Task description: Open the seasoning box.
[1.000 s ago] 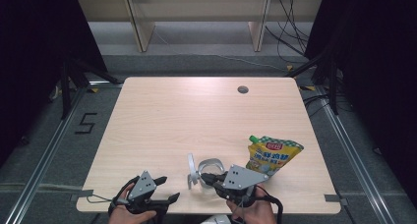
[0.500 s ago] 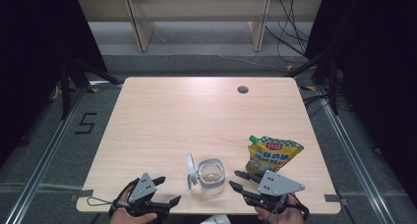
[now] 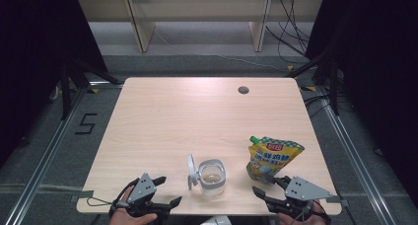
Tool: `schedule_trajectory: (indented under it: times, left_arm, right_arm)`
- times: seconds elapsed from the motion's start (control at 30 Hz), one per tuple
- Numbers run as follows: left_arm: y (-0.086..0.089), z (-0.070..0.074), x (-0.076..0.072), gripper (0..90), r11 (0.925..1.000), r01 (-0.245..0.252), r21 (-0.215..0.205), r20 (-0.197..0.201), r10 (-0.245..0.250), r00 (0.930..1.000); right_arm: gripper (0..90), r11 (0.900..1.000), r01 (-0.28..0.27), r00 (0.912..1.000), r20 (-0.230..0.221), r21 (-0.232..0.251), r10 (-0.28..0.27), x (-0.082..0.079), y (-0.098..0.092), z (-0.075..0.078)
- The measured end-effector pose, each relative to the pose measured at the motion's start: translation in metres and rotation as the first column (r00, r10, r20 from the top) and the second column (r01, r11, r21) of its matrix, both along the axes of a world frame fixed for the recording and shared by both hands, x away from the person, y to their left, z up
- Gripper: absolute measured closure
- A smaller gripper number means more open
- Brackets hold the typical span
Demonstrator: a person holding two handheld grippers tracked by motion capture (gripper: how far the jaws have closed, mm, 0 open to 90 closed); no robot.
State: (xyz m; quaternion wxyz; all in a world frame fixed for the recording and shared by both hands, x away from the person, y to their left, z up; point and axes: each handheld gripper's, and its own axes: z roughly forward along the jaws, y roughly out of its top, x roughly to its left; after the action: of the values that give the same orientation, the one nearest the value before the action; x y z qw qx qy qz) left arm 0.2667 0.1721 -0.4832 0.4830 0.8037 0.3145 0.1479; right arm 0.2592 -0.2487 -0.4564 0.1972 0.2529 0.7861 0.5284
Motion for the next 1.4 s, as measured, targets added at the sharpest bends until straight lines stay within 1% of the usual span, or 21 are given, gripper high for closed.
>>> schedule_trajectory:
  times: [0.23,0.27,0.3,0.33,0.43,0.53,0.57,0.73,0.8,0.87,0.93,0.97,1.0,1.03,1.13,1.2,1.23,1.3,1.33,1.37,1.4]
  left_arm:
    - [-0.001,0.0,0.0,16.8,1.0,0.004,0.006,-0.006,-0.004,1.0]
    - [-0.004,-0.002,-0.001,16.8,0.9997,-0.016,-0.019,-0.026,0.015,0.9995]
    - [-0.003,-0.001,-0.001,16.8,0.9999,-0.012,0.009,-0.024,0.012,0.9996]
    - [-0.003,-0.002,-0.001,16.8,1.0,-0.006,0.0,-0.025,0.006,0.9997]
    - [-0.004,-0.002,-0.001,16.7,0.9999,-0.01,-0.01,-0.031,0.01,0.9995]
    - [-0.005,-0.002,0.0,16.4,1.0,-0.007,-0.004,-0.028,0.007,0.9996]
    - [-0.004,-0.002,0.001,16.2,0.9998,0.012,0.016,-0.008,-0.011,0.9999]
    - [-0.005,-0.002,-0.001,16.2,1.0,0.0,0.007,-0.034,0.0,0.9994]
    - [-0.006,-0.002,0.0,16.2,0.9999,0.01,0.006,-0.019,-0.01,0.9998]
    - [-0.006,-0.002,0.0,16.2,0.9997,0.019,0.014,-0.018,-0.018,0.9997]
    - [-0.006,-0.003,0.001,16.2,0.9995,0.027,0.017,-0.017,-0.026,0.9995]
    - [-0.007,-0.003,-0.001,16.2,0.9998,0.019,0.011,-0.041,-0.018,0.999]
    - [-0.008,-0.004,-0.001,16.2,0.9999,0.014,0.003,-0.036,-0.014,0.9993]
    - [-0.007,-0.003,0.0,16.2,0.9992,0.027,0.03,-0.016,-0.027,0.9995]
    - [-0.007,-0.004,0.0,16.2,0.9992,0.019,0.036,-0.029,-0.018,0.9994]
    - [-0.008,-0.004,0.0,16.2,0.9997,0.017,0.017,-0.033,-0.016,0.9993]
    - [-0.008,-0.004,0.0,16.2,0.9997,0.015,0.022,-0.035,-0.014,0.9993]
    - [-0.008,-0.004,0.0,16.2,0.9998,0.01,0.016,-0.039,-0.009,0.9992]
    - [-0.008,-0.004,0.0,16.3,0.9998,0.01,0.016,-0.039,-0.009,0.9992]
    - [-0.008,-0.004,0.0,16.3,0.9998,0.01,0.016,-0.04,-0.009,0.9991]
    - [-0.008,-0.004,0.0,16.3,0.9997,0.012,0.02,-0.038,-0.011,0.9992]
  right_arm:
    - [41.8,0.996,0.084,0.9944,-0.065,0.008,-0.083,-0.006,-0.027,-0.003]
    - [40.6,0.995,0.101,0.9931,-0.062,0.023,-0.1,-0.006,-0.03,-0.004]
    - [39.8,0.994,0.107,0.9921,-0.068,0.024,-0.105,-0.007,-0.034,-0.004]
    - [39.4,0.992,0.125,0.9911,-0.048,0.022,-0.124,-0.008,-0.039,-0.004]
    - [36.0,0.983,0.18,0.9774,-0.119,0.034,-0.175,-0.013,-0.047,-0.006]
    - [30.9,0.982,0.187,0.9782,-0.097,0.032,-0.184,-0.008,-0.055,-0.009]
    - [26.8,0.977,0.212,0.9682,-0.143,0.037,-0.205,-0.009,-0.056,-0.011]
    - [16.6,0.978,0.206,0.972,-0.119,0.024,-0.202,0.004,-0.065,-0.023]
    - [16.2,0.974,0.223,0.9646,-0.153,0.039,-0.214,0.009,-0.066,-0.027]
    - [15.8,0.974,0.224,0.9677,-0.128,0.039,-0.217,0.016,-0.069,-0.03]
    - [15.8,0.974,0.22,0.9667,-0.145,0.048,-0.211,0.02,-0.069,-0.032]
    - [15.8,0.981,0.193,0.9746,-0.122,0.03,-0.188,0.025,-0.07,-0.034]
    - [15.9,0.983,0.182,0.9758,-0.129,0.033,-0.177,0.027,-0.07,-0.035]
    - [15.9,0.984,0.179,0.9783,-0.109,0.017,-0.176,0.029,-0.07,-0.036]
    - [15.9,0.987,0.157,0.9811,-0.12,0.034,-0.152,0.036,-0.07,-0.039]
    - [15.9,0.982,0.186,0.9739,-0.14,0.038,-0.179,0.038,-0.07,-0.039]
    - [15.9,0.983,0.18,0.9777,-0.116,0.035,-0.175,0.042,-0.071,-0.041]
    - [16.0,0.983,0.18,0.9769,-0.123,0.032,-0.174,0.046,-0.071,-0.042]
    - [16.0,0.986,0.164,0.9837,-0.079,0.023,-0.161,0.051,-0.072,-0.043]
    - [16.1,0.984,0.174,0.9787,-0.117,0.034,-0.169,0.05,-0.07,-0.044]
    - [16.0,0.987,0.16,0.9812,-0.113,0.031,-0.156,0.051,-0.07,-0.044]
